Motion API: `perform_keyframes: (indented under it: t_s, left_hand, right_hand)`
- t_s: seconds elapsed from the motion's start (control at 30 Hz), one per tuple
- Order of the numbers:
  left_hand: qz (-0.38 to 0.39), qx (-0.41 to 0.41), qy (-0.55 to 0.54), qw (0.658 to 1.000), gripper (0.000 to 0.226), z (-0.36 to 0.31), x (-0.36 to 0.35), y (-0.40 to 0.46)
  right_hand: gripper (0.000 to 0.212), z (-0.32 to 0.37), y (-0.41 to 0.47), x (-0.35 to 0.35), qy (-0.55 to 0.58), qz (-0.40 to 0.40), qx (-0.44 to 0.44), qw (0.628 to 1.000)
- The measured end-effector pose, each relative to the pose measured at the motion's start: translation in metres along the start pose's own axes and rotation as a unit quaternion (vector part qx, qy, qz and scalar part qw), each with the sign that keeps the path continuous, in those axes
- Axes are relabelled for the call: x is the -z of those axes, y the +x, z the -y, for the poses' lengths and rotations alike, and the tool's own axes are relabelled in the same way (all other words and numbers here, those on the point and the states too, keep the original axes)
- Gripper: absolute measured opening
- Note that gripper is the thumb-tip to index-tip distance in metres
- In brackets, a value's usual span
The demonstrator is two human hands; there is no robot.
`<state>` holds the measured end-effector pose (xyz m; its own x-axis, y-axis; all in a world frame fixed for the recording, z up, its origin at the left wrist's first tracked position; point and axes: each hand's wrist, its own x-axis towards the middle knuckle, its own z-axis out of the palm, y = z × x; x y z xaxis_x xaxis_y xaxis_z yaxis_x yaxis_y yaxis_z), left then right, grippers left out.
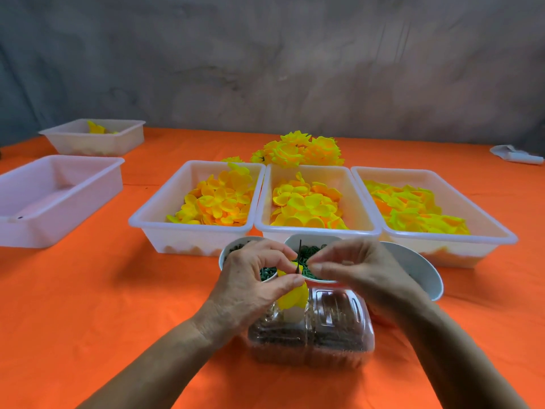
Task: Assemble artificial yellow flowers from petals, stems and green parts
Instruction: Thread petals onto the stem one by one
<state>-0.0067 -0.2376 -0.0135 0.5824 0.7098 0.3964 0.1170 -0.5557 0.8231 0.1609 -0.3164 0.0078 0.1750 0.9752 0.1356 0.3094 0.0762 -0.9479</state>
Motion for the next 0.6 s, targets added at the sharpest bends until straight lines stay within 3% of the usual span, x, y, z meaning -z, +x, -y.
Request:
perform_keyframes:
  t_s: [0.07,0.13,0.17,0.2,0.3,0.4,0.47,0.53,0.6]
  left_hand:
    - [0.009,0.003,0.005,1.0,0.01,0.0,0.001,0.002]
    - [0.019,0.004,0.013,1.0,0.01,0.001,0.004,0.004]
    - [0.022,0.005,0.014,1.0,0.011,0.001,0.004,0.004]
    - [0.024,0.008,0.012,1.0,0.012,0.0,0.005,0.005]
    - [0.027,0.02,-0.001,0.999,0.018,0.001,0.006,0.006]
    - [0.031,0.028,-0.005,0.999,0.015,0.002,0.006,0.005]
    - [0.031,0.024,-0.005,0.999,0.015,0.003,0.005,0.005]
    - [0.032,0.021,-0.002,0.999,0.014,0.002,0.006,0.006]
    - [0.035,0.02,0.006,0.999,0.014,0.001,0.006,0.007]
  right_hand:
    - [0.02,-0.002,0.024,0.011,-0.033,-0.096,0.015,0.995]
    - [0.013,-0.008,0.057,0.021,-0.112,-0.194,0.009,0.975]
    - [0.005,-0.013,0.074,0.027,-0.168,-0.221,-0.008,0.961]
    - [0.011,-0.017,0.09,0.031,-0.229,-0.233,-0.034,0.944]
    - [0.035,-0.032,0.128,0.041,-0.326,-0.216,-0.118,0.913]
    - [0.031,-0.042,0.149,0.038,-0.364,-0.202,-0.176,0.892]
    - [0.044,-0.051,0.16,0.036,-0.367,-0.204,-0.205,0.884]
    - [0.034,-0.055,0.166,0.034,-0.358,-0.206,-0.219,0.884]
    - [0.008,-0.057,0.171,0.036,-0.348,-0.214,-0.216,0.887]
